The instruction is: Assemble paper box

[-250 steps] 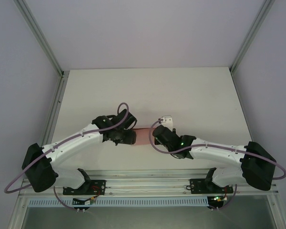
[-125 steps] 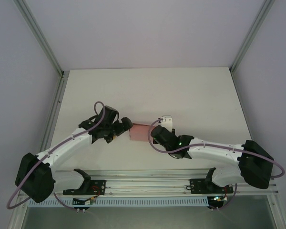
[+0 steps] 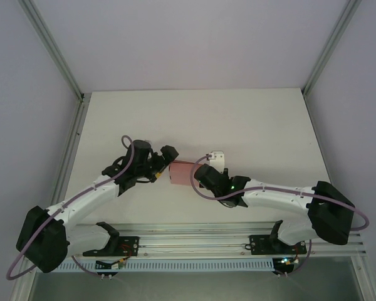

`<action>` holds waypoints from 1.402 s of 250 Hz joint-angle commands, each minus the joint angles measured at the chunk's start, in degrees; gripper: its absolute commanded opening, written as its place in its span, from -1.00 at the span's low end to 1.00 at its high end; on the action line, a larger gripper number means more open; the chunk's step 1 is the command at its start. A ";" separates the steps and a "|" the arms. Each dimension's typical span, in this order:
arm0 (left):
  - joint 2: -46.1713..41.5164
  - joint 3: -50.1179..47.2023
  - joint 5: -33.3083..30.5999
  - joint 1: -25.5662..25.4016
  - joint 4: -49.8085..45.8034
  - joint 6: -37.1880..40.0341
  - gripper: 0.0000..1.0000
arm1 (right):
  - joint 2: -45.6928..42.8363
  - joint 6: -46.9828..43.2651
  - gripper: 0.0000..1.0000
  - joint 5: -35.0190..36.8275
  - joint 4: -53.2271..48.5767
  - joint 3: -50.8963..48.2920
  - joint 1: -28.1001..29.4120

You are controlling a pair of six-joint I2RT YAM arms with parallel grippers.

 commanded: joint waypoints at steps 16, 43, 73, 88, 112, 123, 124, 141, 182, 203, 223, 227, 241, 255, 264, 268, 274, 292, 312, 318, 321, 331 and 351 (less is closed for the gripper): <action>2.69 2.47 -2.77 0.76 -3.47 0.19 1.00 | 3.15 1.12 -1.00 -4.87 -8.25 -1.86 0.43; 4.34 1.15 -2.71 0.83 -1.07 -0.45 1.00 | 3.32 0.65 -1.00 -5.69 -7.11 -2.46 0.67; 6.84 -1.36 -1.29 0.85 3.81 -3.20 0.93 | 3.94 0.20 -1.00 -5.76 -6.72 -2.48 0.91; 7.22 -2.75 -1.03 0.84 5.14 -4.42 0.86 | 4.30 0.19 -1.00 -5.47 -7.26 -2.23 1.03; 6.23 -5.41 -0.89 0.70 7.75 -5.92 0.71 | 4.98 0.97 -1.00 -4.85 -8.62 -1.78 1.25; 5.42 -6.45 -1.35 0.57 7.99 -6.14 0.64 | 5.11 1.66 -1.00 -4.70 -9.13 -1.71 1.39; 5.35 -6.52 -1.32 0.54 8.01 -6.14 0.64 | 5.18 1.66 -1.00 -4.71 -9.13 -1.79 1.39; 4.39 -7.73 -2.45 0.50 7.60 -6.45 0.64 | 5.20 2.44 -1.00 -4.84 -8.98 -2.04 1.57; 5.63 -9.80 -3.48 -0.22 10.06 -6.25 0.35 | 5.28 4.02 -1.00 -5.63 -8.61 -2.37 1.70; 7.60 -11.09 -3.32 -0.41 12.90 -6.41 0.16 | 5.35 4.43 -1.00 -6.26 -8.21 -2.57 1.82; 9.38 -12.23 -2.50 -0.39 14.95 -6.49 0.05 | 5.24 4.57 -0.99 -7.04 -8.04 -2.74 1.83; 9.68 -12.39 -2.46 -0.43 15.20 -6.48 0.02 | 5.16 4.72 -0.98 -7.16 -8.15 -2.68 1.84; 10.25 -13.38 -2.07 -0.51 16.69 -6.34 -0.08 | 4.97 5.10 -0.91 -7.61 -8.25 -2.83 1.80; 10.49 -14.12 -2.09 -0.55 17.25 -6.08 -0.14 | 4.67 5.65 -0.83 -7.86 -8.58 -2.70 1.79; 10.41 -14.39 -2.26 -0.64 16.91 -5.50 -0.17 | 4.39 6.07 -0.78 -8.04 -8.81 -2.65 1.79; 10.40 -14.49 -2.42 -0.64 16.60 -5.40 -0.19 | 4.18 6.06 -0.76 -8.27 -8.81 -2.65 1.75; 10.24 -14.58 -2.64 -0.64 16.02 -5.07 -0.21 | 3.80 6.09 -0.70 -8.51 -8.79 -2.66 1.74; 9.67 -14.57 -3.31 -0.75 14.43 -3.60 -0.22 | 2.54 6.40 -0.60 -8.91 -9.16 -2.44 1.81; 8.69 -14.58 -4.17 -0.82 12.48 -2.29 -0.22 | 0.37 7.10 -0.50 -8.93 -10.59 -1.37 1.70; 8.48 -14.54 -4.47 -0.96 11.90 -1.80 -0.22 | -0.46 7.00 -0.37 -8.68 -10.79 -1.07 1.72; 8.33 -14.56 -4.57 -0.84 11.64 -1.64 -0.22 | -0.84 7.05 -0.28 -8.57 -10.92 -0.92 1.60; 8.15 -14.33 -4.71 -0.95 10.70 -0.96 -0.22 | -2.33 7.21 -0.20 -8.53 -11.25 -0.32 1.12; 8.31 -14.14 -4.89 -0.90 9.66 -0.22 -0.22 | -5.45 7.03 -0.13 -11.77 -11.21 0.78 -1.60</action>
